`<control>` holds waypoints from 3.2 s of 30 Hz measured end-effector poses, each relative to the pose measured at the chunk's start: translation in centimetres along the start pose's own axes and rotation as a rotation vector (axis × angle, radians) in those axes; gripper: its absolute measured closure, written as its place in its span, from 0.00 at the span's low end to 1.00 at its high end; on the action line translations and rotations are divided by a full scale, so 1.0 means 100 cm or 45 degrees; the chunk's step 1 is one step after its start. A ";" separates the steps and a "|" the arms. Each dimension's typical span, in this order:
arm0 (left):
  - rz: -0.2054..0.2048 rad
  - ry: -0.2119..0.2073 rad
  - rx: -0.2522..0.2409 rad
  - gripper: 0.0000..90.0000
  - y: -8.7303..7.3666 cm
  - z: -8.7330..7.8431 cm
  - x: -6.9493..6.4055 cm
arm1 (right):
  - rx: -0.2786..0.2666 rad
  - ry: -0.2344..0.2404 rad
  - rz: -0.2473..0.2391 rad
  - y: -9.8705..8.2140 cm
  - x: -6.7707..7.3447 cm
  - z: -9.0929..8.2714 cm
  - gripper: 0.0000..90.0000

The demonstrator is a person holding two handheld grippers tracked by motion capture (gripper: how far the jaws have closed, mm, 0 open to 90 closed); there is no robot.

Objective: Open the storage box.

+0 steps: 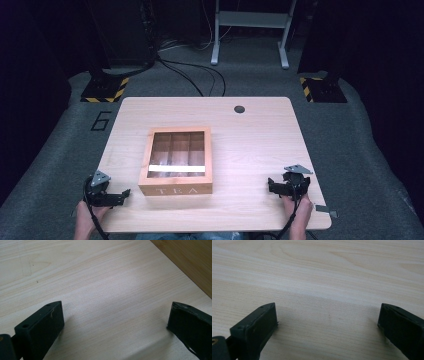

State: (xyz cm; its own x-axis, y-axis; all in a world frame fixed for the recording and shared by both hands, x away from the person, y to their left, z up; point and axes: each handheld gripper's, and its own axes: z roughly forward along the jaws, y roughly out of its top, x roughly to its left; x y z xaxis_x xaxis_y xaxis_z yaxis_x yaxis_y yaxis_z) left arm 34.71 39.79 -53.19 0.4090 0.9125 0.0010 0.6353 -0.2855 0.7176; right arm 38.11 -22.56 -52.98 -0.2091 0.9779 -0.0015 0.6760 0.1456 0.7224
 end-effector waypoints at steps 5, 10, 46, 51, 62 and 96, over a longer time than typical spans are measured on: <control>0.007 -0.007 -0.004 0.00 0.000 0.000 -0.001 | -0.001 0.001 0.000 0.000 0.000 0.000 0.02; 0.012 -0.012 -0.004 0.00 0.000 0.000 -0.001 | -0.002 0.001 0.000 0.000 0.000 0.000 0.02; -0.037 -0.231 -0.473 0.12 -0.004 -0.020 -0.063 | 0.003 -0.005 0.019 0.000 0.000 0.000 0.03; -0.036 -0.215 -0.512 0.18 -0.003 -0.020 -0.068 | 0.002 -0.005 0.018 0.000 0.000 0.000 0.03; -0.024 -0.279 -0.538 0.34 -0.001 -0.019 -0.072 | 0.004 -0.008 0.020 0.000 0.001 -0.001 0.03; 0.002 -0.332 -0.546 0.56 -0.002 -0.019 -0.074 | -0.004 -0.008 0.009 0.000 0.000 0.000 0.03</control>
State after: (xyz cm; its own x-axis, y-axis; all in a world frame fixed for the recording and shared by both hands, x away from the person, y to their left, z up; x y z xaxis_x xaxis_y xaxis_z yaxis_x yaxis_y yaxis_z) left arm 30.33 33.67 -51.99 0.5943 0.7932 -0.1326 0.3307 -0.0907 0.9394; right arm 38.07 -22.52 -52.98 -0.1998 0.9798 -0.0007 0.6750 0.1382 0.7247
